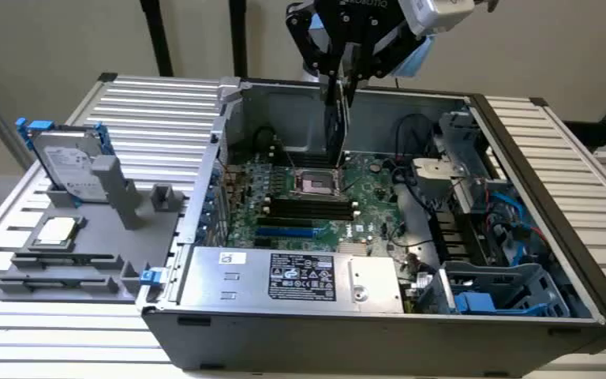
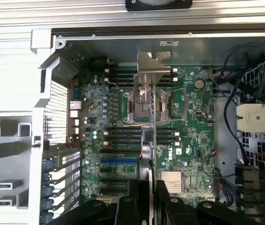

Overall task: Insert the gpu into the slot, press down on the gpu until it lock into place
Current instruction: 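Insert the gpu into the slot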

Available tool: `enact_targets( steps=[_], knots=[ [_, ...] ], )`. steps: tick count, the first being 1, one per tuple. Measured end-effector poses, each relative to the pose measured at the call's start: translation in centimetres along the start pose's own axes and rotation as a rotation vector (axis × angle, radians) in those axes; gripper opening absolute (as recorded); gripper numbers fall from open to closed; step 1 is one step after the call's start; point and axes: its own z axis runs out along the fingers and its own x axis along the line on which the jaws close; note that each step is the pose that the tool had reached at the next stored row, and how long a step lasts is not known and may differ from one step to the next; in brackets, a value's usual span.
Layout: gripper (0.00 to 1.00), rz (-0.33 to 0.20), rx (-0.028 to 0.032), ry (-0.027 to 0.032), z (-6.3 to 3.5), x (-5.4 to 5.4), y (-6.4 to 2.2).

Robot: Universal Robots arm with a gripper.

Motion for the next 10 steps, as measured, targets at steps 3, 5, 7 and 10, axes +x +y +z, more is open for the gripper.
enact_targets(
  steps=[3, 5, 7, 10],
  knots=[
    [0.26, 0.0, 0.0, 0.0024, 0.0, 0.0, 0.0],
    [0.26, 0.0, 0.0, 0.0041, 0.0, 0.0, 0.0],
    [0.26, 0.0, 0.0, 0.0058, 0.0, 0.0, 0.0],
    [0.26, 0.0, 0.0, 0.0059, 0.0, 0.0, 0.0]
  ],
)
